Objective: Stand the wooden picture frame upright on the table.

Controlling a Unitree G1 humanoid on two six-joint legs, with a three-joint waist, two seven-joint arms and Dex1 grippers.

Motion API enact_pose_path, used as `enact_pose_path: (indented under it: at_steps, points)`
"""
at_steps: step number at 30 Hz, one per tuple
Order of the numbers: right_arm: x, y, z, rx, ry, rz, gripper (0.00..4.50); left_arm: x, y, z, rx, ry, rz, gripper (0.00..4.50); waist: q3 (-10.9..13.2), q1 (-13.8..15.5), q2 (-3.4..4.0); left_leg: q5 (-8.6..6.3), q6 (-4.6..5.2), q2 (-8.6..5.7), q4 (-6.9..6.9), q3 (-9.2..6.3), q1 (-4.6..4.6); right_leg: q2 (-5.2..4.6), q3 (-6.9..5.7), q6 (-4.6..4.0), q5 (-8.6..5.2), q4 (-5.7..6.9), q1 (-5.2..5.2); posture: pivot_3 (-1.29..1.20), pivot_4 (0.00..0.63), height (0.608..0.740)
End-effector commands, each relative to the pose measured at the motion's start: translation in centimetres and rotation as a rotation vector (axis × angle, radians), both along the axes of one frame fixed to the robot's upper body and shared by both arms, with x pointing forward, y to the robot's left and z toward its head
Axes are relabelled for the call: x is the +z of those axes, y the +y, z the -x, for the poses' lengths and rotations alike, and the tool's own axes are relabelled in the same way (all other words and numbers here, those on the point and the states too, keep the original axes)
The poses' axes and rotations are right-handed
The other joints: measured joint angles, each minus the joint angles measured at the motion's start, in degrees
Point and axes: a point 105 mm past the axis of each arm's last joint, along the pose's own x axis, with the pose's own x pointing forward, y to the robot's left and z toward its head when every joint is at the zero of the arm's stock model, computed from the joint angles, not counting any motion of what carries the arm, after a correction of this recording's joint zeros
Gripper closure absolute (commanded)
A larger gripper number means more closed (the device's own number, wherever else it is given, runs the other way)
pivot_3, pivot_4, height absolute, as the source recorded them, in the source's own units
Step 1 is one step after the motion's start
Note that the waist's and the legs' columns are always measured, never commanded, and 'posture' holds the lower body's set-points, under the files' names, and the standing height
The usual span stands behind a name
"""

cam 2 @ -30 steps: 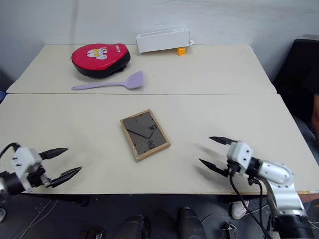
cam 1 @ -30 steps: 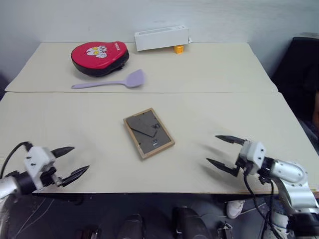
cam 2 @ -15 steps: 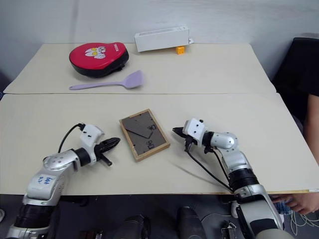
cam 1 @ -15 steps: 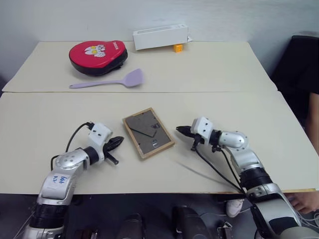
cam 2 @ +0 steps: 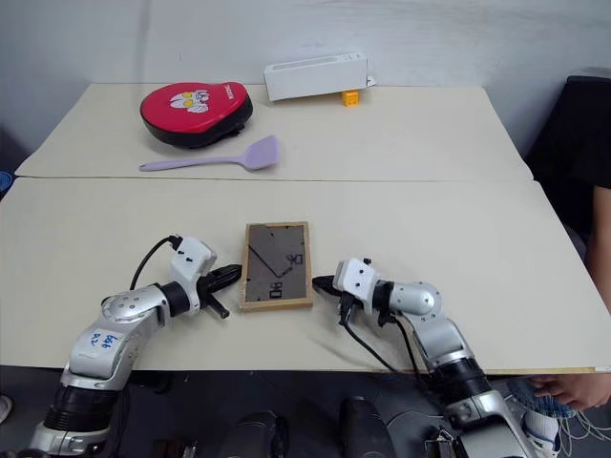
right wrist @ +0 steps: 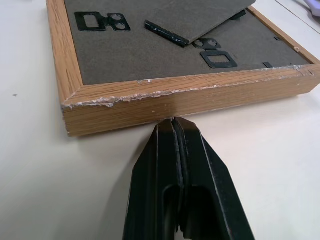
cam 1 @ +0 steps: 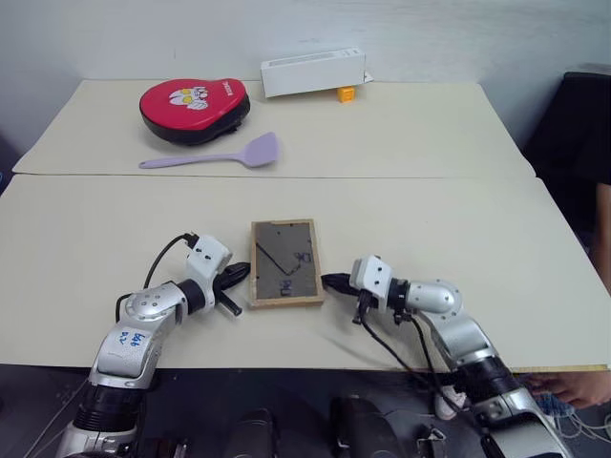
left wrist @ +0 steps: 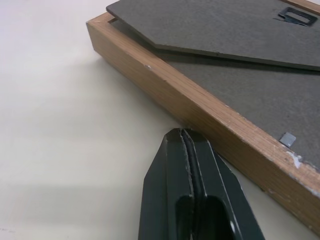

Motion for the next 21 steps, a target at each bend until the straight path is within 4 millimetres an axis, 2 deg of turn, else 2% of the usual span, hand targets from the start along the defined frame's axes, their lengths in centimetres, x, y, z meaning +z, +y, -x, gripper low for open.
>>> enact_pose_path:
  at_steps: [1,4,7,9,13,16,21]
  points:
    - [1.0,-0.2,0.7,-0.005,-0.015,-0.022,4.5,0.2,-0.8,0.6,-0.063,-0.005,-0.007,4.49,0.0,0.0,0.0,0.0,0.0,0.0,-0.01,0.0,0.0,0.0,-0.01,0.0,0.0,-0.02,0.0,0.0,0.15,0.74]
    - [0.9,-1.7,0.6,-0.037,-0.005,0.003,4.5,0.1,0.7,0.6,-0.04,0.01,-0.042,4.49,0.0,0.0,0.0,-0.02,0.01,0.0,-0.01,0.0,0.0,0.0,0.01,0.0,0.0,-0.04,0.01,0.0,0.15,0.74]
    - [1.2,-3.1,0.7,-0.033,-0.01,0.041,4.5,1.2,3.1,0.7,-0.037,0.037,-0.012,4.49,0.0,0.0,0.0,-0.03,0.01,0.0,0.0,-0.01,0.01,0.0,0.0,-0.01,0.0,-0.11,0.0,0.0,0.15,0.74]
    - [1.6,-3.6,0.9,-0.006,-0.017,0.07,4.5,1.8,4.5,1.5,-0.068,0.188,0.083,4.11,0.0,-0.1,0.0,-0.03,0.01,0.02,-0.02,-0.01,0.01,0.01,0.0,-0.02,-0.01,-0.12,-0.01,0.0,0.15,0.74]
    - [2.2,-3.4,1.0,0.055,-0.027,0.098,4.5,3.4,4.9,3.9,-0.173,0.535,0.301,2.96,0.0,-0.2,0.0,-0.05,-0.02,0.09,-0.08,-0.01,0.02,0.07,-0.02,-0.08,-0.05,-0.1,-0.02,0.0,0.15,0.74]
    - [2.0,-2.6,1.0,0.095,-0.033,0.114,4.5,4.8,4.8,3.5,-0.134,0.711,0.47,2.0,0.0,0.1,0.0,-0.06,0.02,0.08,0.01,-0.04,-0.02,0.06,-0.03,-0.08,-0.05,-0.01,-0.01,0.0,0.15,0.74]
    - [1.6,-1.2,0.7,0.121,-0.042,0.129,4.5,4.0,3.1,3.0,-0.118,0.921,0.562,0.37,0.0,0.0,0.0,-0.12,0.04,0.04,0.3,-0.21,-0.16,0.06,-0.19,-0.07,-0.04,0.18,0.01,0.0,0.15,0.74]
